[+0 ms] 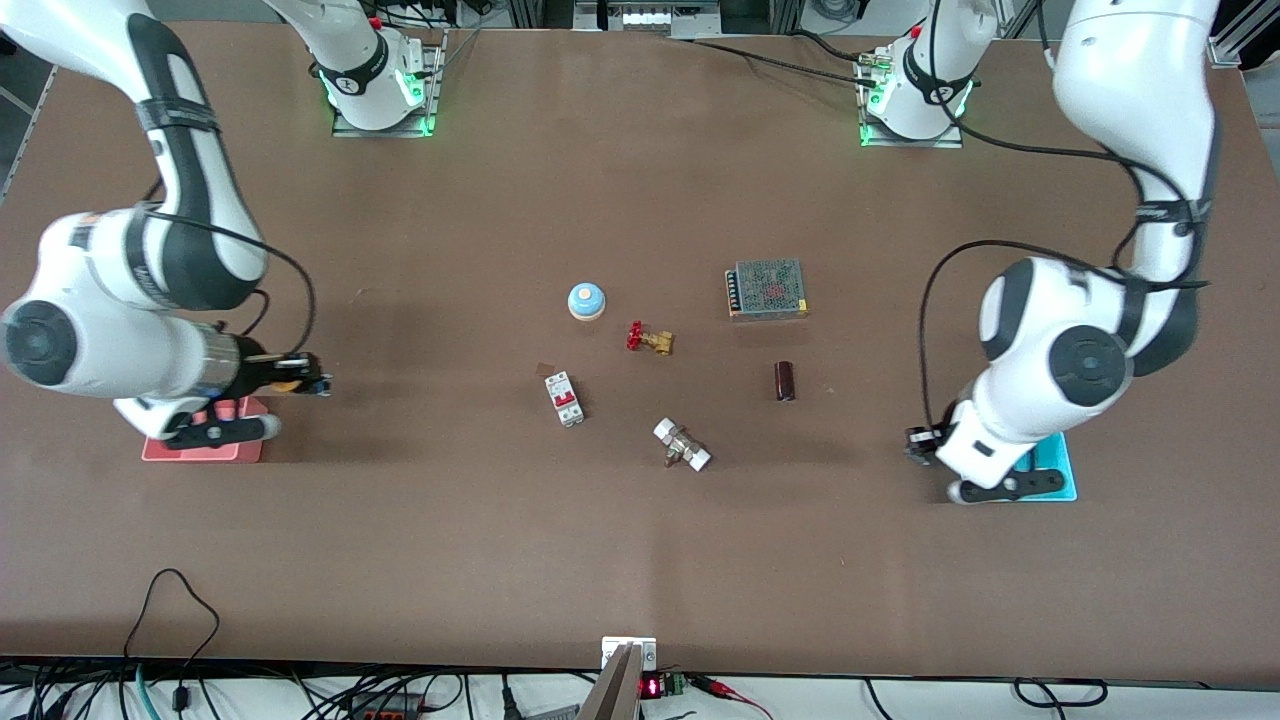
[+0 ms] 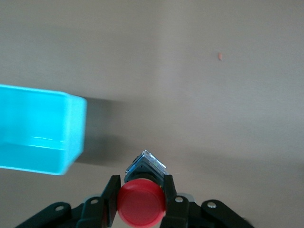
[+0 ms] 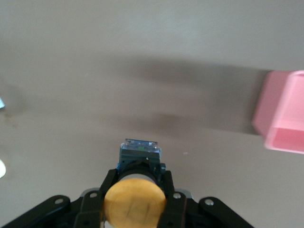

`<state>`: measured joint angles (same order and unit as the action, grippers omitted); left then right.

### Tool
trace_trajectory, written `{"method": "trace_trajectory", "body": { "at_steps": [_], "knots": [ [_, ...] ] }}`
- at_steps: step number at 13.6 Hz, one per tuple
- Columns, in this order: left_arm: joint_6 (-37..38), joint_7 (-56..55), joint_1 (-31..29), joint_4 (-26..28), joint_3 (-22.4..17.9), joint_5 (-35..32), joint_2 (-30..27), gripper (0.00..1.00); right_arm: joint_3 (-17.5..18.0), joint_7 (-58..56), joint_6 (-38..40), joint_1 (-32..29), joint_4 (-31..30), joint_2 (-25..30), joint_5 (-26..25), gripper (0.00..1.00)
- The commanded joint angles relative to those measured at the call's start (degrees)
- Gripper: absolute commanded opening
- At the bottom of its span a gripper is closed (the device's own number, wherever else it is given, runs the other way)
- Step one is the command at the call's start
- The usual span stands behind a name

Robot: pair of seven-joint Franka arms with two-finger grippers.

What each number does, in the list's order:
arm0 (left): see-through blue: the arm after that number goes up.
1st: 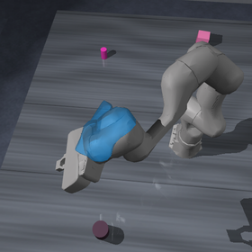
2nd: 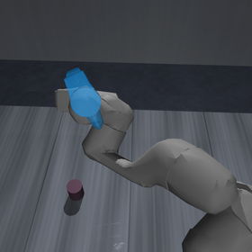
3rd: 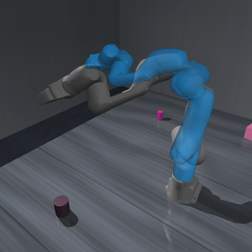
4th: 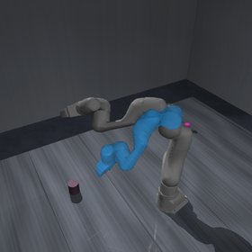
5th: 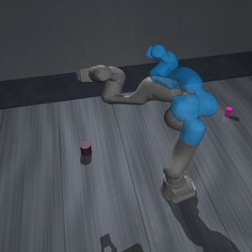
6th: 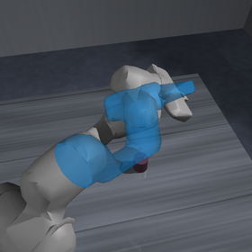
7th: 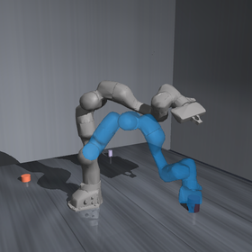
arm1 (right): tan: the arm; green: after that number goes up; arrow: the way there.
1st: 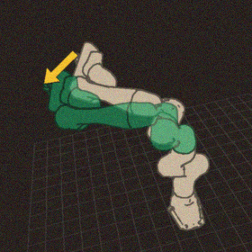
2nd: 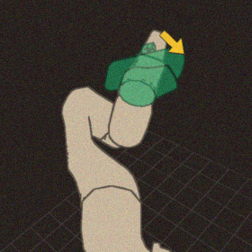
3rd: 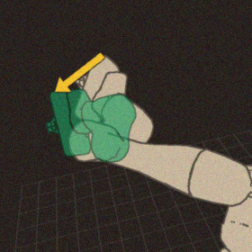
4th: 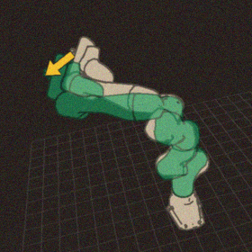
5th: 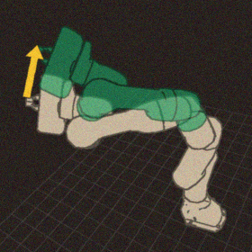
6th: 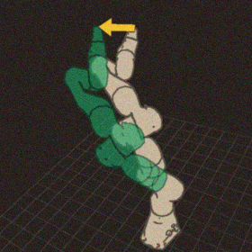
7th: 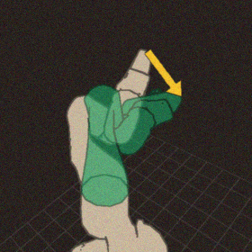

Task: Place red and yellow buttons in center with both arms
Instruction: 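Lift the yellow button with the right gripper while the left gripper lifts the red button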

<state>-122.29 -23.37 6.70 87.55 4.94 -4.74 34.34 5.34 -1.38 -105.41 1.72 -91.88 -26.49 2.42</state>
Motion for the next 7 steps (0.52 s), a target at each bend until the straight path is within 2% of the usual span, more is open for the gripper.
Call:
{"method": "trace_trajectory", "body": {
  "at_steps": [1, 3, 5, 7],
  "knots": [
    [-3.04, -4.13, 1.82, 0.08, -0.20, -1.77, 3.09, 0.08, 0.19, 8.11, -1.98, 3.80, -4.61, 1.43, 0.66, 0.30],
    [-4.53, -4.93, 2.18, 0.16, -0.11, -1.68, 5.02, 0.08, 0.11, 12.35, -5.48, 7.23, -9.08, 3.62, 0.66, 0.30],
    [-5.68, -4.93, 2.62, 0.43, -0.20, -1.51, 6.26, 0.09, 0.11, 15.08, -10.40, 8.12, -14.10, 4.95, 0.57, 0.30],
    [-5.77, -4.93, 2.62, 0.43, -0.11, -1.59, 6.87, 0.15, 0.11, 16.40, -13.22, 8.47, -16.05, 4.78, 0.57, 0.30]
  ]
}}
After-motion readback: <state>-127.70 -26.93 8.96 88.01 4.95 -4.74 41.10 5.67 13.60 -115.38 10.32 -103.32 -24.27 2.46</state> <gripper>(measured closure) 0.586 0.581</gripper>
